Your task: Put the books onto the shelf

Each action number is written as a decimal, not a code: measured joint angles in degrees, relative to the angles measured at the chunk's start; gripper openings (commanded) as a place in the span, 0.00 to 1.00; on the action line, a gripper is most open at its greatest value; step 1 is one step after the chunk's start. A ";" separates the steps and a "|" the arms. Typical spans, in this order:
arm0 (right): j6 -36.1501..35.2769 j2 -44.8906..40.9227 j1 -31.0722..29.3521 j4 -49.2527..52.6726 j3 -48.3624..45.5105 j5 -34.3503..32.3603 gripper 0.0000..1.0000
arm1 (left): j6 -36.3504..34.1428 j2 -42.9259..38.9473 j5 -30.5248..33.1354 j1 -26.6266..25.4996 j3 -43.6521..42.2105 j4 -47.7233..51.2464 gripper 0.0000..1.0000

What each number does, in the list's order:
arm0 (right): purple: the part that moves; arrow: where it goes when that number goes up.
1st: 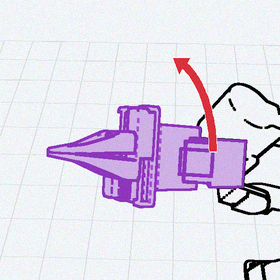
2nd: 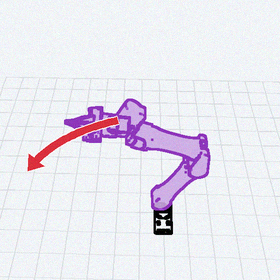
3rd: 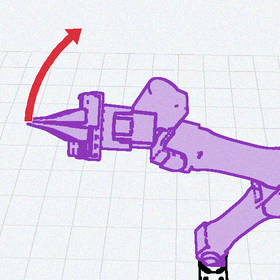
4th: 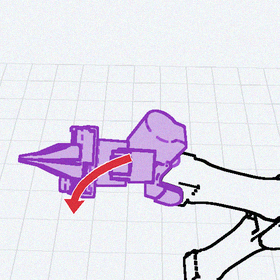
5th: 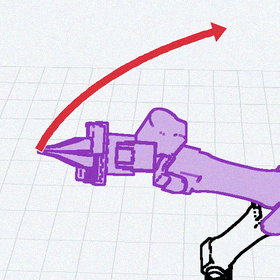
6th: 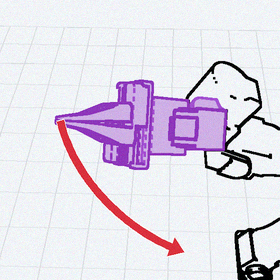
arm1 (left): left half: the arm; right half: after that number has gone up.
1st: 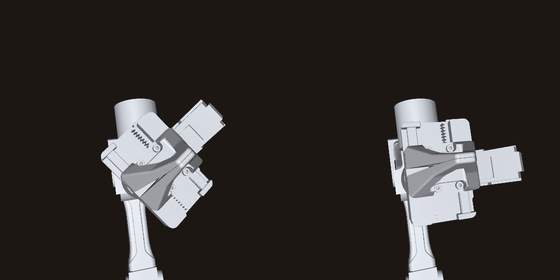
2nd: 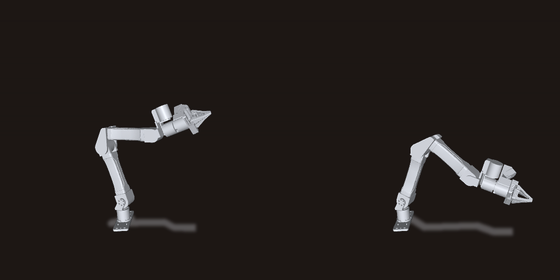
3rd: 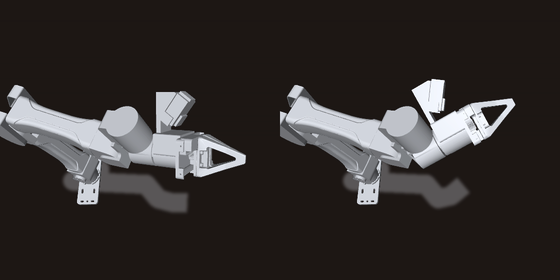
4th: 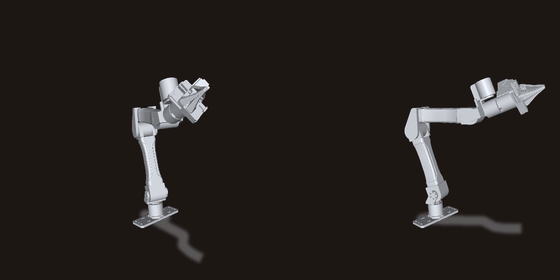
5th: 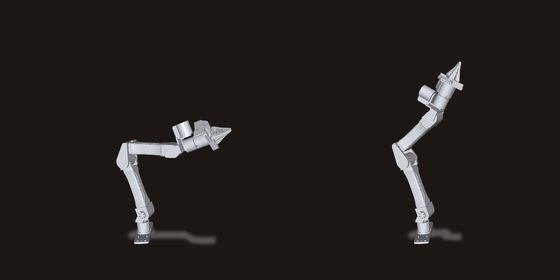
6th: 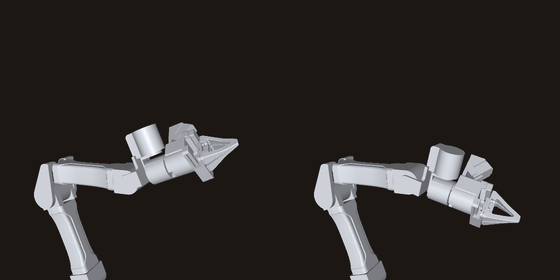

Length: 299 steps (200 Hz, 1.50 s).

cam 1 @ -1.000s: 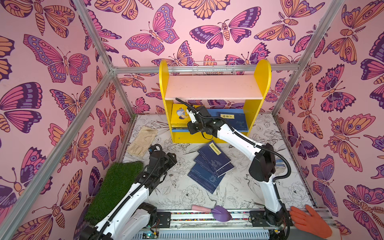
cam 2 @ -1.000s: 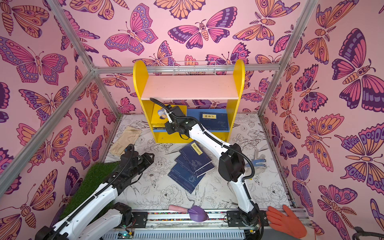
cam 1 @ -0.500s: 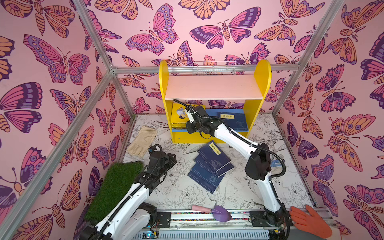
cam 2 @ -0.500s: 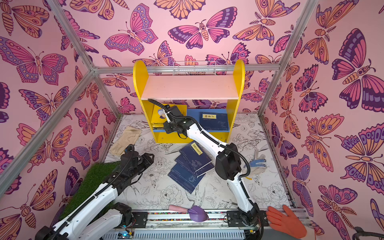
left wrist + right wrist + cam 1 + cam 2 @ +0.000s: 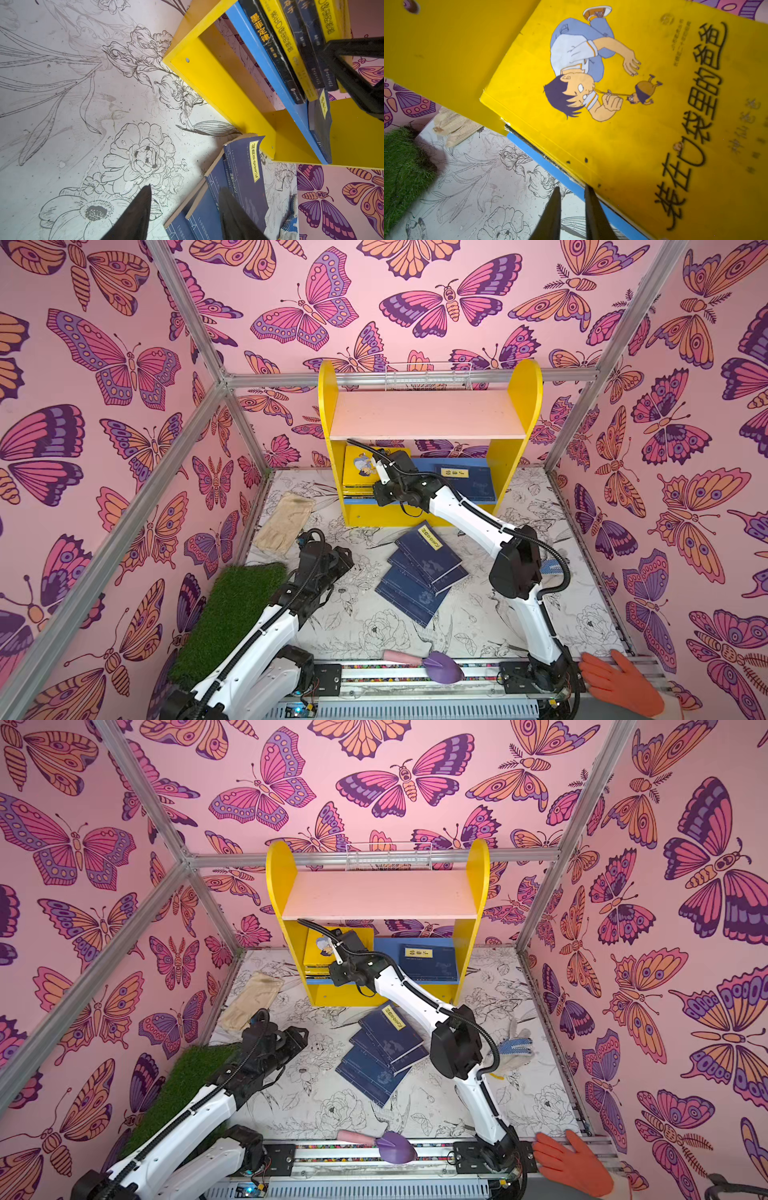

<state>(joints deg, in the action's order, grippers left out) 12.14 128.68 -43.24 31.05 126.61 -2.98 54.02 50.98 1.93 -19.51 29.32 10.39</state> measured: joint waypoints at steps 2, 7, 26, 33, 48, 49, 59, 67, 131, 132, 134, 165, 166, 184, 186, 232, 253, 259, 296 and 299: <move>0.00 0.02 0.02 0.00 0.00 0.02 0.21 | -0.02 0.04 0.00 0.00 0.00 0.00 0.55; 0.00 0.04 0.02 -0.02 0.00 0.02 0.21 | -0.04 0.15 0.00 0.00 0.00 -0.02 0.55; 0.00 0.39 0.04 -0.07 0.31 0.26 0.21 | -0.28 0.33 0.00 0.00 0.00 0.00 0.55; 0.02 0.68 0.04 -0.15 0.44 0.39 0.21 | -0.39 0.39 -0.02 0.00 0.00 -0.04 0.55; 0.02 1.14 0.07 -0.42 0.66 0.83 0.21 | -0.57 0.59 -0.02 0.00 0.00 0.00 0.54; 0.02 1.16 0.07 -0.42 0.66 0.87 0.21 | -0.57 0.59 -0.02 0.00 0.00 0.00 0.55; 0.07 1.51 0.09 -0.61 0.79 1.18 0.21 | -0.61 0.63 -0.02 0.00 0.00 -0.02 0.55; 0.15 1.75 0.11 -0.83 0.92 1.51 0.21 | -0.61 0.63 -0.02 0.00 0.00 -0.02 0.55; 1.22 3.56 0.09 -2.12 3.32 3.80 0.21 | -1.03 0.70 -0.22 0.00 0.00 -0.02 0.55; 1.29 3.58 0.09 -2.14 3.39 3.85 0.21 | -1.03 0.70 -0.22 0.00 0.00 -0.02 0.55; 1.33 3.65 0.09 -2.16 3.48 3.91 0.21 | -1.03 0.70 -0.22 0.00 0.00 -0.02 0.55; 1.53 4.37 0.09 -2.12 5.14 4.63 0.21 | -1.05 0.70 -0.26 0.00 0.00 -0.02 0.55; 1.53 4.39 0.09 -2.12 5.18 4.66 0.21 | -1.05 0.70 -0.26 0.00 0.00 -0.02 0.55; 1.53 4.50 0.09 -2.14 5.46 4.85 0.21 | -1.09 0.70 -0.28 0.00 0.00 -0.02 0.55; 1.53 4.50 0.09 -2.14 5.46 4.85 0.21 | -1.09 0.70 -0.28 0.00 0.00 -0.02 0.55; 1.51 -1.95 -0.02 -7.78 -6.60 4.33 0.24 | -3.26 1.07 -0.74 0.00 0.00 0.00 0.55; 1.51 -10.99 -0.02 -11.78 -19.17 3.10 0.30 | -5.07 1.86 -1.09 0.00 0.17 -0.02 0.56; 1.70 -14.47 -0.02 -13.16 -23.39 2.54 0.31 | -5.57 2.14 -1.18 0.00 0.24 -0.04 0.56; 11.69 -36.85 3.15 -21.49 -48.46 -0.24 0.43 | -9.01 7.45 -4.04 -0.48 1.25 -2.47 0.59; 13.00 -38.66 3.82 -22.25 -50.80 -0.22 0.44 | -9.22 8.22 -4.33 -0.61 1.53 -2.71 0.59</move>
<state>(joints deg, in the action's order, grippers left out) 25.15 90.02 -39.42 8.80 75.81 -3.20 44.80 59.20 -2.39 -20.12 30.85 7.68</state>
